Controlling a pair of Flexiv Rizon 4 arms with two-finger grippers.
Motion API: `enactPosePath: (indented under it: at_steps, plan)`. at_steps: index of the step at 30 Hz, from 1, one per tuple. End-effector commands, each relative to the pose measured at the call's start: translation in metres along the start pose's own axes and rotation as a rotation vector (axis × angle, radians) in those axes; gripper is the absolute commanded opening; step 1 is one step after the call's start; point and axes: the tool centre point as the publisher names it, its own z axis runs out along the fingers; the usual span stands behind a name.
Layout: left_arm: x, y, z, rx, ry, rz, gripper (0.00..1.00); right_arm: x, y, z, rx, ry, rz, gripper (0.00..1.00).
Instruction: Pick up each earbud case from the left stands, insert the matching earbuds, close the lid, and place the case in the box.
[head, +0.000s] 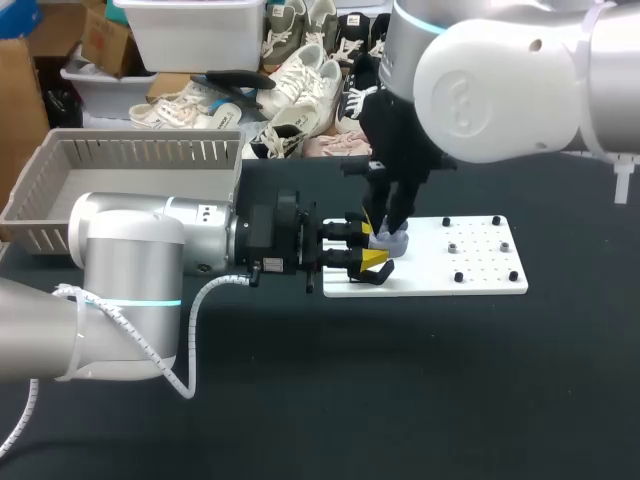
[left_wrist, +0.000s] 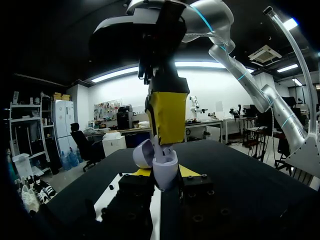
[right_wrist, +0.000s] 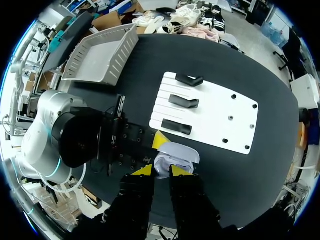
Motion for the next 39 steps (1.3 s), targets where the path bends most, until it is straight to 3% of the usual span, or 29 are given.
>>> enactPosePath:
  at_steps: [1,20,23,28,39]
  plan:
    - [0.0,0.0,0.0,-0.001,-0.002,0.001,0.0,-0.002,-0.001,0.003,0.006,0.005,0.004,0.0]
    - [0.0,0.0,0.0,-0.001,-0.002,0.001,0.0,-0.004,-0.004,0.006,0.019,0.02,0.015,0.0]
    - [0.0,0.0,0.0,-0.001,-0.002,0.001,0.0,-0.004,-0.004,0.007,0.02,0.023,0.016,0.28]
    - [0.0,0.0,0.0,-0.001,-0.002,0.001,0.0,-0.002,-0.003,0.006,0.018,0.023,0.017,0.45]
    - [0.0,0.0,0.0,-0.001,-0.002,0.001,0.0,0.008,0.002,-0.008,-0.002,0.0,-0.001,0.45]
